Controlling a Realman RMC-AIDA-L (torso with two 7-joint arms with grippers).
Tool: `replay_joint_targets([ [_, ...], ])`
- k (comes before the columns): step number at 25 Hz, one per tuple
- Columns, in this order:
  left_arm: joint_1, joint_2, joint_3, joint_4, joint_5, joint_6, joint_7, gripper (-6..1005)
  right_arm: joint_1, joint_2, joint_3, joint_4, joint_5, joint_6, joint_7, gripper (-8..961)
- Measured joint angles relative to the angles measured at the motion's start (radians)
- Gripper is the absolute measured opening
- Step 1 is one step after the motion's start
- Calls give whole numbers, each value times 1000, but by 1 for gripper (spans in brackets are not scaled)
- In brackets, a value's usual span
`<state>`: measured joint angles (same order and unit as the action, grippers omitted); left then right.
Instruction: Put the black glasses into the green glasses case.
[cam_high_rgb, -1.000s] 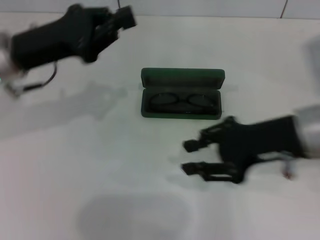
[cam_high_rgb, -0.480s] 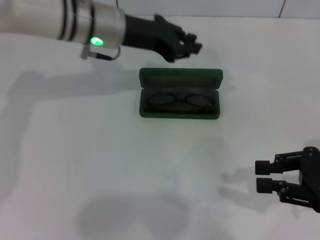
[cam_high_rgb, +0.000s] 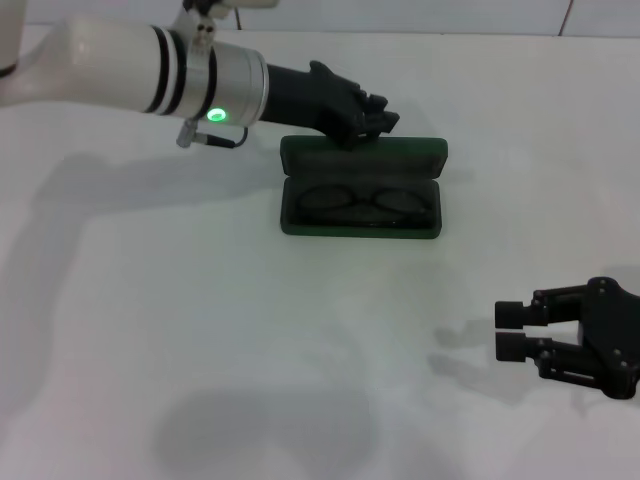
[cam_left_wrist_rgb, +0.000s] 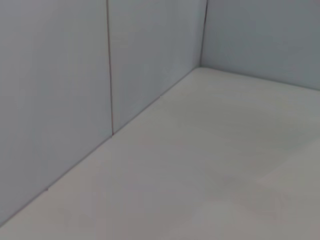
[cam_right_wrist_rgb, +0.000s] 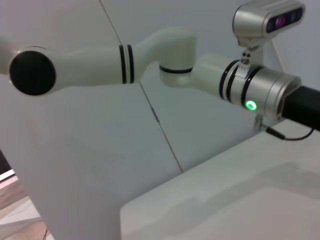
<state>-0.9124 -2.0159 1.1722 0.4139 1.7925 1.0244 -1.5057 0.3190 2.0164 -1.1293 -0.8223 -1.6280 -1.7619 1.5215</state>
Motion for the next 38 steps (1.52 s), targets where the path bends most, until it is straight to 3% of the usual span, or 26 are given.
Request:
replay_joint_targets([
  [12, 17, -12, 3, -21, 30, 3, -13, 232, 7, 0, -1, 20, -1, 39, -18, 313],
  [19, 28, -18, 3, -38, 48, 34, -15, 145, 8, 1, 0, 22, 1, 40, -24, 333],
  [28, 81, -47, 3, -14, 60, 123, 13, 144, 17, 5, -3, 23, 7, 36, -26, 359],
  [33, 203, -66, -9, 189, -60, 328, 43, 141, 9, -3, 1, 21, 5, 2, -47, 373],
  [36, 362, -39, -10, 311, -238, 546, 122, 177, 20, -2, 2, 43, 23, -32, -77, 382],
  [38, 422, -23, -13, 317, -314, 632, 185, 213, 20, 0, 2, 46, 41, -53, -91, 388],
])
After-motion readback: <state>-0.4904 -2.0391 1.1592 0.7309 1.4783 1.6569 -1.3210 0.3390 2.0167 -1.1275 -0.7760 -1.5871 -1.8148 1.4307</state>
